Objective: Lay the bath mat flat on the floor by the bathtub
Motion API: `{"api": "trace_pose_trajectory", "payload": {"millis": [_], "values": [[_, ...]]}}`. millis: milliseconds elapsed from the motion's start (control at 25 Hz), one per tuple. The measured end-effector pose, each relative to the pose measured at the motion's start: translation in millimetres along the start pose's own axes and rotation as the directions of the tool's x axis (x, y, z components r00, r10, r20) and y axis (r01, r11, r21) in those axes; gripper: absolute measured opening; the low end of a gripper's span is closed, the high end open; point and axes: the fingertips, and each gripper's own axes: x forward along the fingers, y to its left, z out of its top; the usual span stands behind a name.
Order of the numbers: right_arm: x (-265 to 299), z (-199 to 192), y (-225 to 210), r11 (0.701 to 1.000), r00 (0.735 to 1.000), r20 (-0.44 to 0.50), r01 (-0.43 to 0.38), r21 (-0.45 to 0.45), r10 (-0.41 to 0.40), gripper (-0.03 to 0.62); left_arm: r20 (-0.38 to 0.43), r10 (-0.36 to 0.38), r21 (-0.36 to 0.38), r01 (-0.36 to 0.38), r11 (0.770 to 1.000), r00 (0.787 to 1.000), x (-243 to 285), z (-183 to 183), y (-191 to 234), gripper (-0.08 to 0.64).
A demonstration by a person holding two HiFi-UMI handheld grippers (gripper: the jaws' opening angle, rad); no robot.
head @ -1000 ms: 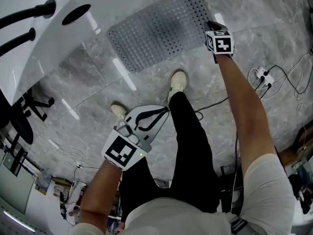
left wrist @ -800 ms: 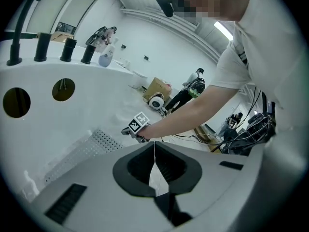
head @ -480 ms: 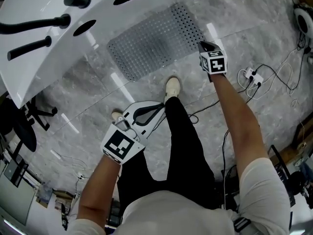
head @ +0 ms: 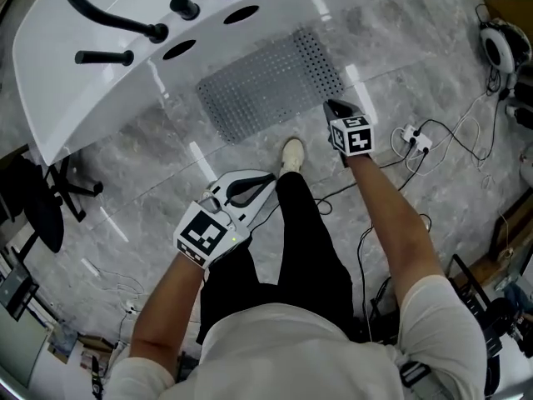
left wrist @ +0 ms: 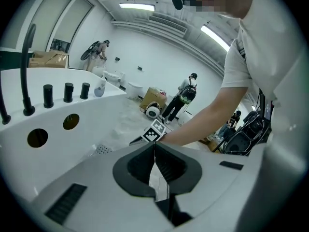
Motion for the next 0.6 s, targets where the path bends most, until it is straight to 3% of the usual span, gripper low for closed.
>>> {"api": "trace_pose_trajectory", "payload": {"millis": [120, 600], "values": [[-36, 2, 34, 1.0, 1.0, 0.001, -0.018, -0.005, 0.018, 0.043, -0.016, 0.007, -0.006, -0.007, 1.0, 1.0, -26, 4, -11, 0.018], [-185, 29, 162, 0.998, 0.995, 0.076, -0.068, -0.006, 0.068, 0.04, -0.002, 0.029, 0.097, -0.028, 0.995, 1.0, -146, 32, -53, 0.018]]}}
